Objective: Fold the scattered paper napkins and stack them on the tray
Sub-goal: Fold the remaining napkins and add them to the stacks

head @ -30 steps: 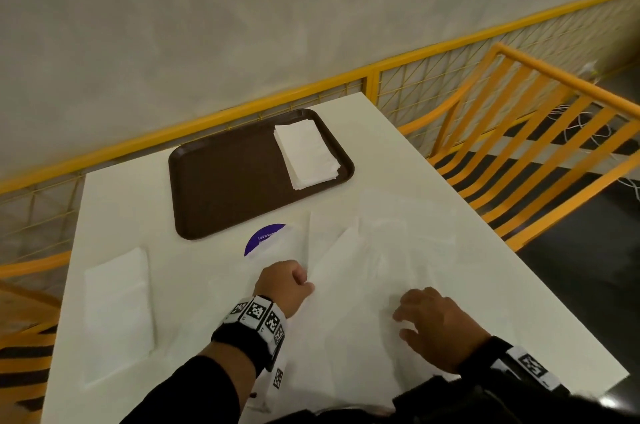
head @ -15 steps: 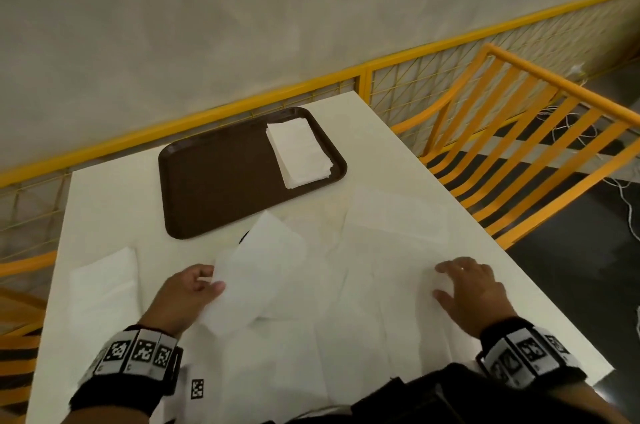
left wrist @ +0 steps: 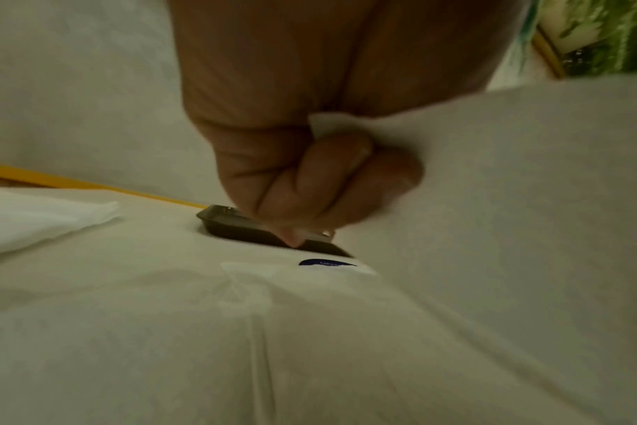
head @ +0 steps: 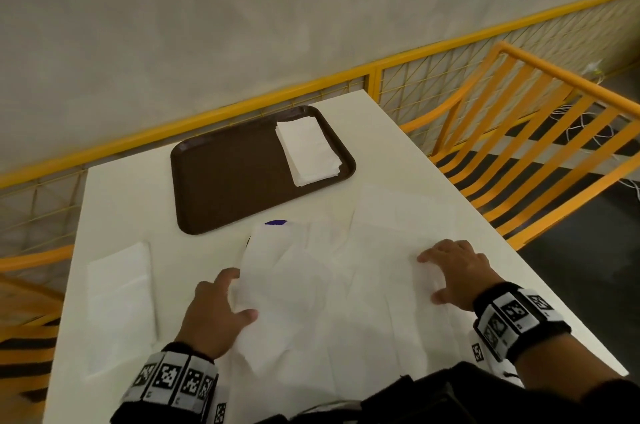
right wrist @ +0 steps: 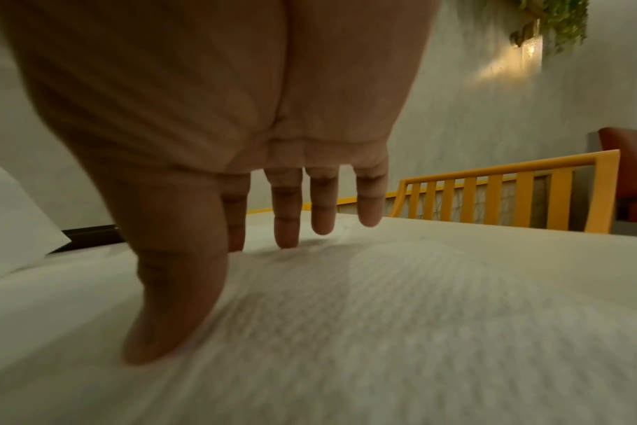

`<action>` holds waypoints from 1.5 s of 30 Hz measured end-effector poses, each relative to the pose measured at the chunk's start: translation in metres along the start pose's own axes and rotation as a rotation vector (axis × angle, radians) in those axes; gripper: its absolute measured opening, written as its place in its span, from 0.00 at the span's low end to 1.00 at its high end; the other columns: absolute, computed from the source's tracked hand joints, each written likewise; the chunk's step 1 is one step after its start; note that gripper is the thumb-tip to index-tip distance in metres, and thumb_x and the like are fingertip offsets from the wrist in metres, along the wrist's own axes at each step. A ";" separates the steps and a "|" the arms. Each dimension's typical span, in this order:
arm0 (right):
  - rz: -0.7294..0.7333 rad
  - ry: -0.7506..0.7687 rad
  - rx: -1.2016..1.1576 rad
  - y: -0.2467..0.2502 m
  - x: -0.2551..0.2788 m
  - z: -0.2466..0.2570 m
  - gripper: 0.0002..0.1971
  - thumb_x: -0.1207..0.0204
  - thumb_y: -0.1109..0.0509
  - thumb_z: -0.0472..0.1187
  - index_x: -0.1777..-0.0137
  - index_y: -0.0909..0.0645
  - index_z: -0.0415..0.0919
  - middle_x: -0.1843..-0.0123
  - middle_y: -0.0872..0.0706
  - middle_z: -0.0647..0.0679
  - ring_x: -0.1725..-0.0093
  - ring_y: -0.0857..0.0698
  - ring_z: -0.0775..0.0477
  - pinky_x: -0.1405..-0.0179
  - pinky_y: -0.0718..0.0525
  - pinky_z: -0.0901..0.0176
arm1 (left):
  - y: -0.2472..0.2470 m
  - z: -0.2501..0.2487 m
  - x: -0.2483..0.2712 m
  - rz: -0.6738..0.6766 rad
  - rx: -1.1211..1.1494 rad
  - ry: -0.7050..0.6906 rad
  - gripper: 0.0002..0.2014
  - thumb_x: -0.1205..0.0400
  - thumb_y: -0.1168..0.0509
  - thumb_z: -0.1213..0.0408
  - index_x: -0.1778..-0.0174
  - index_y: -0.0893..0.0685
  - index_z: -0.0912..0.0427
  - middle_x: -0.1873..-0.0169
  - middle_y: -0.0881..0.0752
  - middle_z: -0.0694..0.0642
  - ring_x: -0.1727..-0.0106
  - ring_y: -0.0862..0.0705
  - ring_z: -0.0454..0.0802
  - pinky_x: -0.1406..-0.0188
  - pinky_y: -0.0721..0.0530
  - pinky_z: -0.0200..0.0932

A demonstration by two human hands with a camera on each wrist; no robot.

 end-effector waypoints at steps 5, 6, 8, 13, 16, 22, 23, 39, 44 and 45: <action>-0.003 -0.011 -0.018 -0.003 0.001 -0.002 0.36 0.35 0.21 0.53 0.28 0.32 0.63 0.25 0.33 0.56 0.25 0.36 0.47 0.28 0.32 0.48 | 0.013 -0.003 0.031 -0.118 0.069 0.113 0.58 0.36 0.18 0.58 0.20 0.53 0.43 0.39 0.34 0.62 0.53 0.24 0.53 0.40 0.20 0.50; -0.004 -0.010 -0.020 -0.004 0.002 -0.002 0.36 0.35 0.21 0.54 0.28 0.32 0.63 0.25 0.33 0.56 0.25 0.36 0.47 0.27 0.32 0.47 | 0.014 -0.002 0.035 -0.120 0.059 0.114 0.57 0.36 0.18 0.58 0.20 0.52 0.44 0.38 0.33 0.62 0.53 0.25 0.52 0.41 0.20 0.49; -0.003 -0.006 -0.015 -0.003 0.003 -0.002 0.36 0.35 0.21 0.54 0.27 0.33 0.63 0.24 0.33 0.56 0.25 0.36 0.47 0.26 0.32 0.47 | 0.016 0.004 0.040 -0.108 0.102 0.122 0.53 0.35 0.19 0.59 0.21 0.47 0.48 0.40 0.26 0.61 0.51 0.25 0.52 0.43 0.21 0.47; -0.012 0.009 0.044 0.000 0.007 0.003 0.38 0.33 0.23 0.56 0.24 0.36 0.61 0.22 0.34 0.54 0.23 0.37 0.47 0.25 0.33 0.46 | 0.029 0.019 0.047 -0.043 0.199 0.018 0.25 0.24 0.30 0.65 0.36 0.30 0.41 0.62 0.15 0.55 0.60 0.17 0.48 0.67 0.22 0.34; -0.043 0.035 0.072 0.003 0.011 0.009 0.37 0.31 0.26 0.58 0.23 0.38 0.62 0.21 0.36 0.54 0.21 0.39 0.47 0.23 0.34 0.49 | 0.054 0.034 0.043 -0.121 0.248 -0.082 0.19 0.19 0.39 0.69 0.47 0.24 0.34 0.58 0.12 0.49 0.60 0.15 0.45 0.70 0.19 0.33; -0.088 0.115 0.075 0.010 0.021 0.030 0.32 0.27 0.30 0.60 0.25 0.37 0.64 0.22 0.34 0.56 0.22 0.38 0.50 0.24 0.33 0.52 | 0.104 0.115 0.021 -0.446 0.531 -0.020 0.24 0.17 0.46 0.74 0.40 0.19 0.38 0.38 0.17 0.51 0.44 0.17 0.51 0.43 0.17 0.50; -0.098 0.133 0.073 0.012 0.022 0.035 0.31 0.28 0.30 0.60 0.25 0.36 0.64 0.23 0.32 0.57 0.22 0.37 0.50 0.24 0.32 0.51 | 0.106 0.130 0.017 -0.474 0.600 0.038 0.24 0.17 0.47 0.75 0.37 0.20 0.41 0.38 0.18 0.53 0.49 0.17 0.53 0.50 0.17 0.47; -0.120 0.203 0.096 0.025 0.025 0.071 0.26 0.29 0.27 0.58 0.31 0.28 0.65 0.29 0.24 0.58 0.28 0.30 0.51 0.32 0.25 0.54 | 0.070 0.235 -0.025 -0.669 1.052 0.554 0.24 0.20 0.43 0.78 0.29 0.30 0.56 0.30 0.26 0.67 0.35 0.22 0.69 0.50 0.17 0.53; -0.118 0.234 0.109 0.023 0.025 0.086 0.26 0.31 0.25 0.56 0.32 0.25 0.63 0.31 0.22 0.56 0.30 0.27 0.50 0.35 0.24 0.53 | 0.076 0.237 -0.016 -0.665 0.841 0.522 0.21 0.21 0.39 0.75 0.33 0.29 0.57 0.37 0.21 0.64 0.44 0.20 0.66 0.45 0.17 0.58; -0.126 0.242 0.104 0.023 0.025 0.089 0.26 0.32 0.24 0.55 0.33 0.23 0.62 0.33 0.21 0.55 0.32 0.26 0.49 0.37 0.23 0.52 | 0.079 0.231 -0.013 -0.619 0.691 0.533 0.21 0.22 0.37 0.72 0.33 0.29 0.58 0.38 0.20 0.64 0.42 0.20 0.67 0.42 0.18 0.59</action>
Point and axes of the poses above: each hand's wrist, its own x-axis away from the middle knuckle, its own y-axis out of the back of the hand, z = x × y, the point moved 8 cm from there along -x, towards the middle knuckle
